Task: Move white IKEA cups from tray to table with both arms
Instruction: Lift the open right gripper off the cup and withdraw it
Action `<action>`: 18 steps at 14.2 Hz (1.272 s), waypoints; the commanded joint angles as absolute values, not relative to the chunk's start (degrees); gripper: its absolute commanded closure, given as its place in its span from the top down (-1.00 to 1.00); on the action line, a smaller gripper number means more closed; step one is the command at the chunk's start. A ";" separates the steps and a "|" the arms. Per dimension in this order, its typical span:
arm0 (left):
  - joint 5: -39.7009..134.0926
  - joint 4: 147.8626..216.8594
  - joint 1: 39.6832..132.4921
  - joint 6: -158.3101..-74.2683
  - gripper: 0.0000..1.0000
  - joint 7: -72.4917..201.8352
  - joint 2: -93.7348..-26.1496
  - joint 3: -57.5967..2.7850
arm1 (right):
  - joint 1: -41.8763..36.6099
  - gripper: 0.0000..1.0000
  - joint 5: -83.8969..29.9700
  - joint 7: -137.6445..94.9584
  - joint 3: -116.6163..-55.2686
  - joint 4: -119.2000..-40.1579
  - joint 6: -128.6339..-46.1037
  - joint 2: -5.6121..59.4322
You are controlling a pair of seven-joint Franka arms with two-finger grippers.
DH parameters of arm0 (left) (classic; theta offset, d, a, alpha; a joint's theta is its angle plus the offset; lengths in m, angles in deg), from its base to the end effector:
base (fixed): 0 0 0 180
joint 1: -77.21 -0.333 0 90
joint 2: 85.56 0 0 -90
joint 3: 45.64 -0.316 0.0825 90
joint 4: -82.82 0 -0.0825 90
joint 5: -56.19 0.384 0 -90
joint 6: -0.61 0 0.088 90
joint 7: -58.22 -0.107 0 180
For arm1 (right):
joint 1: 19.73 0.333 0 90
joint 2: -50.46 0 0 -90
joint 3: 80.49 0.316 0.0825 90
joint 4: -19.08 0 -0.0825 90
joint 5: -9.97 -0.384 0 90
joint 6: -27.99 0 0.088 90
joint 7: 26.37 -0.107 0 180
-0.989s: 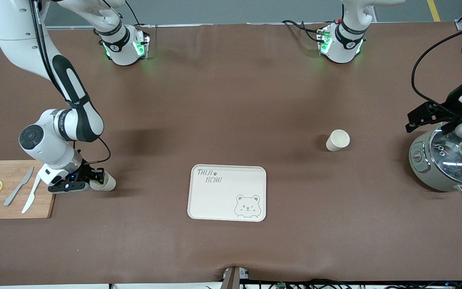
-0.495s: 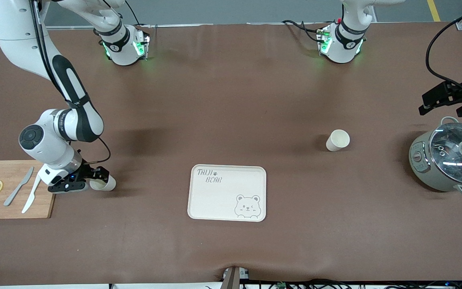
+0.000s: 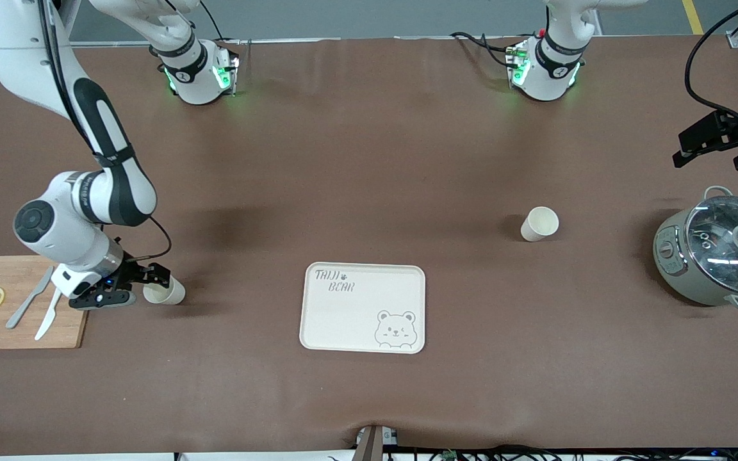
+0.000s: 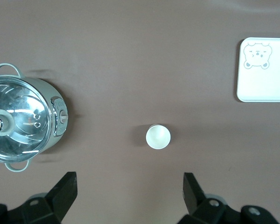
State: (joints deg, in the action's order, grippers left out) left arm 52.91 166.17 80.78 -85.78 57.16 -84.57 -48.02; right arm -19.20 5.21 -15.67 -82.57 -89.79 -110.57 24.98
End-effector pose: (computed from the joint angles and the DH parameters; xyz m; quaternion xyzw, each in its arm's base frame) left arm 0.5534 -0.0182 0.6639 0.9992 -0.0219 0.0179 0.0282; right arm 0.6381 -0.0155 0.2733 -0.9978 -0.0517 -0.0390 0.0168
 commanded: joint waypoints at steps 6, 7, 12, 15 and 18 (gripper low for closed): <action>51.90 165.27 80.03 -92.10 1.00 57.43 -81.87 -47.67 | -20.26 1.00 4.52 -15.30 -82.34 -78.33 -84.03 32.53; 51.10 165.27 80.03 -92.29 1.00 57.34 -81.87 -48.54 | -20.35 1.00 4.61 -15.30 -82.43 -75.35 -79.20 32.97; 50.39 165.27 80.11 -92.47 1.00 57.34 -81.78 -48.81 | -20.87 1.00 5.22 -15.65 -82.69 -65.84 -63.88 36.21; 51.18 165.35 80.11 -92.55 1.00 56.55 -81.70 -48.89 | -20.79 1.00 5.40 -21.69 -82.60 -65.47 -62.36 42.09; 52.41 165.27 80.46 -92.47 1.00 55.67 -81.70 -48.81 | -20.87 1.00 6.01 -21.90 -82.78 -65.21 -60.35 45.27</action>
